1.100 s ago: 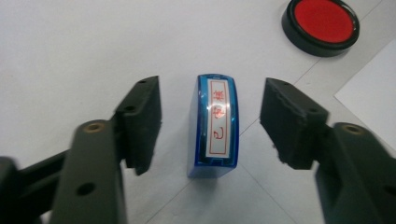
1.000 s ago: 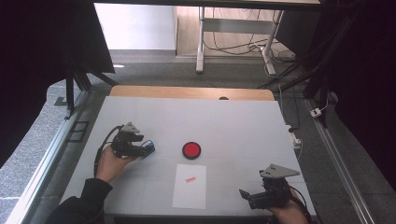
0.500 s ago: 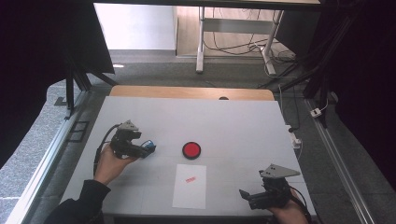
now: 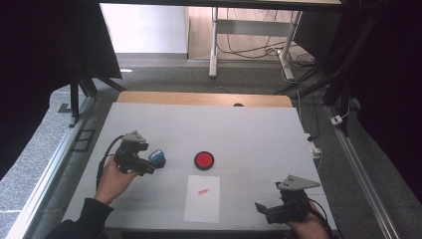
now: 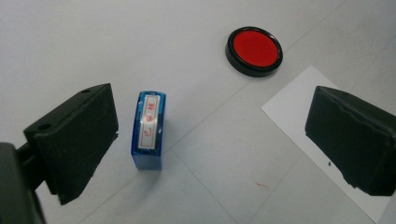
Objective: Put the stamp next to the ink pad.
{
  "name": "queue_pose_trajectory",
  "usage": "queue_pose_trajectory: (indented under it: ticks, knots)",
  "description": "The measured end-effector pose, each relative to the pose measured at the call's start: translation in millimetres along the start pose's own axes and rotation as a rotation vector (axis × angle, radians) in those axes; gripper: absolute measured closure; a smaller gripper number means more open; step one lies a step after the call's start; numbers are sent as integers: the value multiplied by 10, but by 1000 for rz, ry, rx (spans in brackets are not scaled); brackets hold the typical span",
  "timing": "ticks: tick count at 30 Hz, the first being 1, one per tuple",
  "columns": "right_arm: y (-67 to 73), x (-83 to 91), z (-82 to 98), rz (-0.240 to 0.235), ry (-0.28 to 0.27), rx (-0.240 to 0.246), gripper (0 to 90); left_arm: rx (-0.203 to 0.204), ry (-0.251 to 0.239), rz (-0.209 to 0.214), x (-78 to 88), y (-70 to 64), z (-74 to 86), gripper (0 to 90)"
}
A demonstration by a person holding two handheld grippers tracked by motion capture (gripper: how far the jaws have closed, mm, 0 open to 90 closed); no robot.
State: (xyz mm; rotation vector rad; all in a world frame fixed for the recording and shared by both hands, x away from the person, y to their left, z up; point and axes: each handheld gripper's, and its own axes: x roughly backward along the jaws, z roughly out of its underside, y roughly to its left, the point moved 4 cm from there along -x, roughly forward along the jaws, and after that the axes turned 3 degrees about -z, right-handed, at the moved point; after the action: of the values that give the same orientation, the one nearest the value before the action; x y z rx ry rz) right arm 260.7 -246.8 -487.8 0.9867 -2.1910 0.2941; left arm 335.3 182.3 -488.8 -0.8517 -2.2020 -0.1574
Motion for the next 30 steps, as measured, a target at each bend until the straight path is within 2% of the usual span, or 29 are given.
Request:
queue_pose_trajectory:
  ticks: [13,30]
  knots:
    - [-3,1,-1,-13,-3,-4,1,11,-31,22,122,-94,94,13]
    - [-2,-3,-9,-22,-6,-6,1,4,-54,14,306,-231,248,3]
